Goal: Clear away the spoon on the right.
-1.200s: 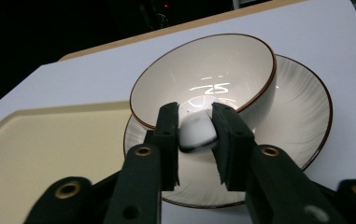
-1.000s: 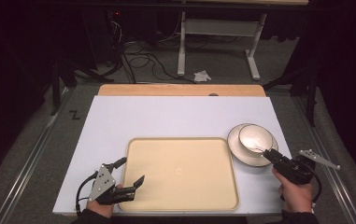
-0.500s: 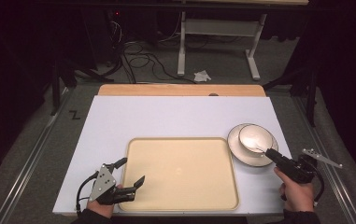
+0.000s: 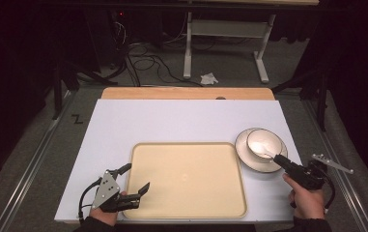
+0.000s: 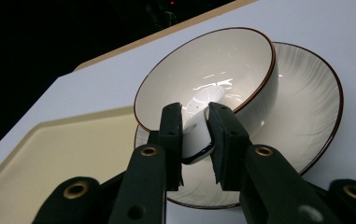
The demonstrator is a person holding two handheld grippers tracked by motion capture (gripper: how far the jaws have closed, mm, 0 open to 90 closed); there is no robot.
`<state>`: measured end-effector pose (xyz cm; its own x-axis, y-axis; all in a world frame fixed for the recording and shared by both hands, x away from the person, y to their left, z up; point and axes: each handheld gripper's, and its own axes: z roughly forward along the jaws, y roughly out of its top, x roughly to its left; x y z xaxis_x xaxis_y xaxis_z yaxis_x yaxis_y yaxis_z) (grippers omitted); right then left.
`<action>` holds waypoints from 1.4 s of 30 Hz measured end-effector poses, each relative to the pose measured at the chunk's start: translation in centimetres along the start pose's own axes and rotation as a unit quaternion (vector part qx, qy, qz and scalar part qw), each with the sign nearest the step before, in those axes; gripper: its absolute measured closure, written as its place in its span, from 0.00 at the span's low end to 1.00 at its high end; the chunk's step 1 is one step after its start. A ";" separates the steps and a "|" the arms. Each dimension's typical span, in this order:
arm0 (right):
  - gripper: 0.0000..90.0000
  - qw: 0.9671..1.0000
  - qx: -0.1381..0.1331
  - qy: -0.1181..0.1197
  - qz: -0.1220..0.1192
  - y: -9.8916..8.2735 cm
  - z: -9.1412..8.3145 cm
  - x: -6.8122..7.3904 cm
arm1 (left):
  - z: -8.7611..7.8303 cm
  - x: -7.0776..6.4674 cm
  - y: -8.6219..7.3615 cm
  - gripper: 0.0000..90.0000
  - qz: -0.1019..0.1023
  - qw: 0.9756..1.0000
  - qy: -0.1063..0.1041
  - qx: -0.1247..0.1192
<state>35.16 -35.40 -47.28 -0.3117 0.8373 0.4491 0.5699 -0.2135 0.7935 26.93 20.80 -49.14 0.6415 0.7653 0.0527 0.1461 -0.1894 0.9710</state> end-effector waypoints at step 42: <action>0.97 0.992 -0.060 0.007 -0.110 0.4 -2.3 2.9 | -0.1 0.0 0.0 0.18 0.001 1.000 0.004 -0.004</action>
<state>32.75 -34.26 -44.68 -0.4288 0.8638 0.2645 0.3925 -0.0856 0.9158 26.86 20.91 -49.06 0.6353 0.7702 0.0562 0.1386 -0.1854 0.9728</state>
